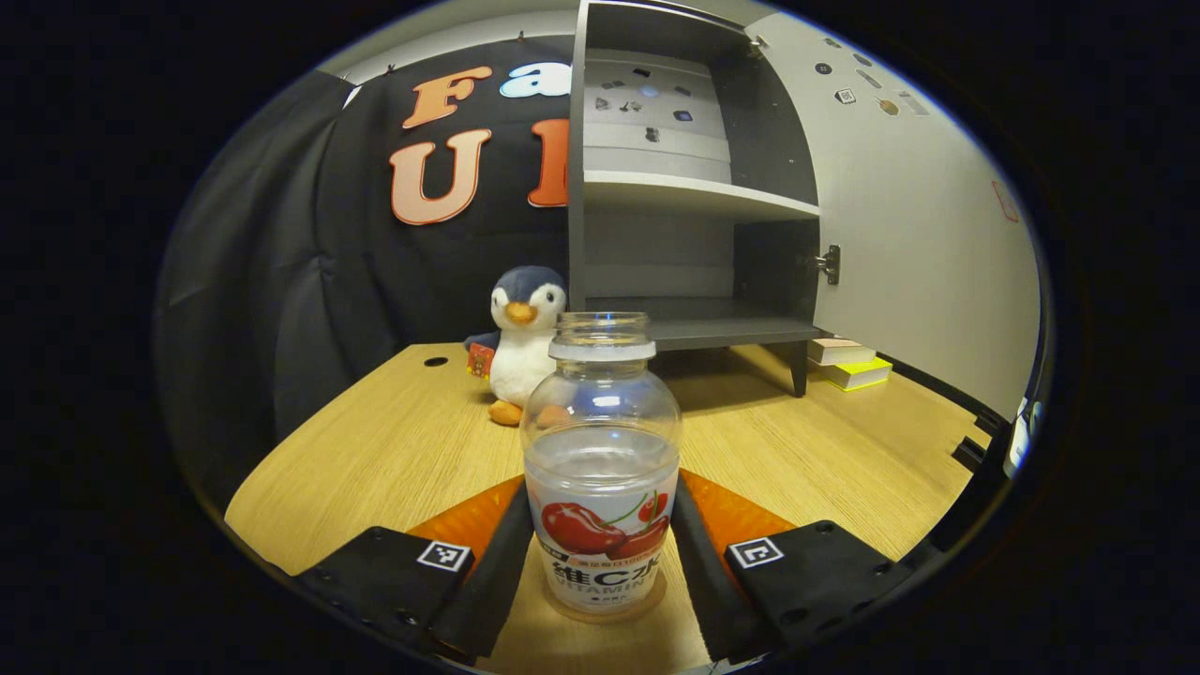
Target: Open the cabinet door with the right hand, grasp the bottle in the cabinet with the left hand and place it on the coaster, then close the cabinet door with the right hand.
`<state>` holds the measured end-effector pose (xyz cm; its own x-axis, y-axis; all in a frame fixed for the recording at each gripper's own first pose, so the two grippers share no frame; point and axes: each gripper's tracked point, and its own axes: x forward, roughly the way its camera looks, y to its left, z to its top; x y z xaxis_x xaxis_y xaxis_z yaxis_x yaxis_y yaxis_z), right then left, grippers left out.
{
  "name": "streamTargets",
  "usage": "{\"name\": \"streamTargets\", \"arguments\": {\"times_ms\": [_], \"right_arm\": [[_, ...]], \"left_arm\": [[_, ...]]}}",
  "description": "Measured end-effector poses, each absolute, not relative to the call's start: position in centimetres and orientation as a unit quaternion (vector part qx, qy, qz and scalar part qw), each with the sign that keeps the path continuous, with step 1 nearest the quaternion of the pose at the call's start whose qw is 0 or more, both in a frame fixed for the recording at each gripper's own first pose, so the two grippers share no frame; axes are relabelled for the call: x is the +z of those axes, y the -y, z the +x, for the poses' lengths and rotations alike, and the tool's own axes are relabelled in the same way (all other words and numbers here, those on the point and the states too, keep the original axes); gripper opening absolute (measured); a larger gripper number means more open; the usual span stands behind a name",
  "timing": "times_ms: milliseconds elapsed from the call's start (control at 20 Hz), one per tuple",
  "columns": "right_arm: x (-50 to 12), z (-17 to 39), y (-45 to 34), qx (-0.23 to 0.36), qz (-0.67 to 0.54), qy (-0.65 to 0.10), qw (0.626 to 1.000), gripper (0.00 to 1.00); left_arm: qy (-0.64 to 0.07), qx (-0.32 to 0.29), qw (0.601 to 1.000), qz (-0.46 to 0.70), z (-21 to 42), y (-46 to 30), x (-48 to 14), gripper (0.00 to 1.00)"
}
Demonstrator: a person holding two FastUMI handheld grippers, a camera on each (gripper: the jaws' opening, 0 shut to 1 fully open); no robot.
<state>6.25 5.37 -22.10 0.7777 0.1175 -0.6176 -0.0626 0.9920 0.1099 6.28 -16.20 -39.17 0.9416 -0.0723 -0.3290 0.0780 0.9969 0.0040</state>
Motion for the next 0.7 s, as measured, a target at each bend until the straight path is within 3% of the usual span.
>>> {"name": "streamTargets", "arguments": {"times_ms": [350, 700], "right_arm": [[-22.3, 7.1, -6.9, 0.06, 0.044, -0.337, 0.939, 0.22], [-22.6, 6.4, -6.1, 0.054, 0.052, -0.339, 0.938, 0.22]], "left_arm": [[-0.15, -0.041, 0.988, 0.007, 5.8, 16.6, -38.8, 0.85], [-0.144, -0.045, 0.988, -0.014, 5.6, 16.9, -38.0, 0.92]]}}
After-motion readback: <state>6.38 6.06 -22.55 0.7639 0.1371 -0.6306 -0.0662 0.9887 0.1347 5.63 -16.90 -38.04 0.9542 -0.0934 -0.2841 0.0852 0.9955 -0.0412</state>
